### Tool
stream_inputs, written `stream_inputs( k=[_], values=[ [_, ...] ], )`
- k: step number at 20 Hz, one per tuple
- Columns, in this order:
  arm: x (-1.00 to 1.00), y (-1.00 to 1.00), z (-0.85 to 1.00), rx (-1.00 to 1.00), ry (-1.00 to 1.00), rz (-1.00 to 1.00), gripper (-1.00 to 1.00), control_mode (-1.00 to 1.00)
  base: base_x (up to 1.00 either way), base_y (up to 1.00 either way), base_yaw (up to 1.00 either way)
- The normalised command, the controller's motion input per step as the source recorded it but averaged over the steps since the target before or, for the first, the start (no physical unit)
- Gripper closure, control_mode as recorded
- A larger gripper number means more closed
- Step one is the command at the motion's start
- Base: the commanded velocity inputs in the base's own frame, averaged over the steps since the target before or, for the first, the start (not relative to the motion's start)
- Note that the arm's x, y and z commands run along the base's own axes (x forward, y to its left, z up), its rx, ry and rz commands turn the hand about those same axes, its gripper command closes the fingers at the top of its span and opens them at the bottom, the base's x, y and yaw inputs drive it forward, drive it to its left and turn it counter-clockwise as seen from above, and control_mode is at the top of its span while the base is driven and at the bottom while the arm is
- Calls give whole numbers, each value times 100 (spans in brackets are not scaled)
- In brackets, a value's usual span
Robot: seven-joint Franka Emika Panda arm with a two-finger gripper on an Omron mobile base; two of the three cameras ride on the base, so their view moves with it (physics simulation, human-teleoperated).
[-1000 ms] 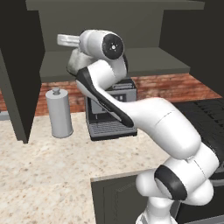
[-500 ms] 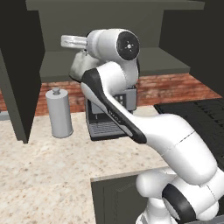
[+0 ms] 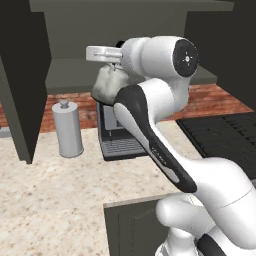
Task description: Open the cabinet, pick the kettle from the cabinet, and place it in the sink.
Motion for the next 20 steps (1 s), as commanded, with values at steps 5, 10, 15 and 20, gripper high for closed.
stream_inputs(
  k=[5, 10, 15, 20],
  values=[
    [-70, -42, -2, 0, 0, 2, 100, -100, 0, 0, 0],
    [-63, -43, -6, 0, 0, 0, 100, -100, 0, 0, 0],
    [-48, -44, -13, -1, 2, -3, 100, -100, 0, 0, 0],
    [-41, -42, -20, -3, 3, -8, 100, -100, 0, 0, 0]
  ],
)
